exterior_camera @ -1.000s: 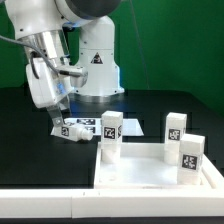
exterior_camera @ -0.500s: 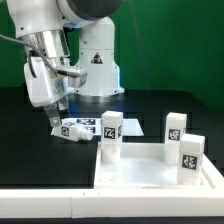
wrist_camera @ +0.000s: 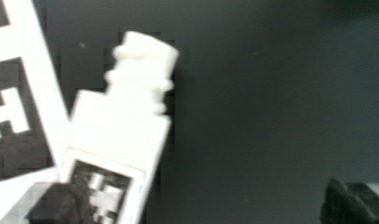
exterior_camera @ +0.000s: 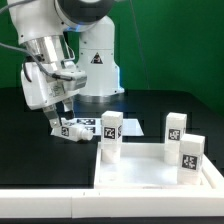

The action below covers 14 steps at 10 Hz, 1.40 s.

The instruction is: Assemble square table

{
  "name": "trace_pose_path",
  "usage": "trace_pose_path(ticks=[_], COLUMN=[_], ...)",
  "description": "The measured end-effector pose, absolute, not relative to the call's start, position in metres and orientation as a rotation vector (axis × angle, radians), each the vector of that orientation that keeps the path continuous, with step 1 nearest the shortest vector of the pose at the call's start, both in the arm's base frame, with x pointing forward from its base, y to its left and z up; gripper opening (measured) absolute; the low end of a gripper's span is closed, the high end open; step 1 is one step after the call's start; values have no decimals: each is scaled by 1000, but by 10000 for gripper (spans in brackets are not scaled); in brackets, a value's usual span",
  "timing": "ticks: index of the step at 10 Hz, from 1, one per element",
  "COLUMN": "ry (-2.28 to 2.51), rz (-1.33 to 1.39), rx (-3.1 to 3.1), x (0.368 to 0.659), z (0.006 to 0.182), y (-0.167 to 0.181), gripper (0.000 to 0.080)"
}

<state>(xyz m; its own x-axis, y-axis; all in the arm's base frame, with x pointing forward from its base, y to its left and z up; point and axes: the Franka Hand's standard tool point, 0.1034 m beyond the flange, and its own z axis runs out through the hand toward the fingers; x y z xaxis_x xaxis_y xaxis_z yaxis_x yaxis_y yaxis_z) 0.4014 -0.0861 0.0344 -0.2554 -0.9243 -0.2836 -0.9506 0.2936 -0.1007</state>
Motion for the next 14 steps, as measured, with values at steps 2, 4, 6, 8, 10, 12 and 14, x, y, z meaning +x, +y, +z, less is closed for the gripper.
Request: trace_pose_path(ticks=[2, 4, 6, 8, 10, 12, 14], ry=[2285, 2291, 2311, 2326, 2343, 2347, 2347], rz=[142, 157, 174, 187, 199, 205, 205], rx=[-1713, -1707, -1684, -1670, -1670, -1680, -1682], x=[396, 395, 395, 395, 393, 391, 391], z=[31, 30, 28, 27, 23, 21, 21], y=[-79, -72, -66, -61, -61, -61, -61], gripper=[649, 649, 649, 649, 649, 649, 521])
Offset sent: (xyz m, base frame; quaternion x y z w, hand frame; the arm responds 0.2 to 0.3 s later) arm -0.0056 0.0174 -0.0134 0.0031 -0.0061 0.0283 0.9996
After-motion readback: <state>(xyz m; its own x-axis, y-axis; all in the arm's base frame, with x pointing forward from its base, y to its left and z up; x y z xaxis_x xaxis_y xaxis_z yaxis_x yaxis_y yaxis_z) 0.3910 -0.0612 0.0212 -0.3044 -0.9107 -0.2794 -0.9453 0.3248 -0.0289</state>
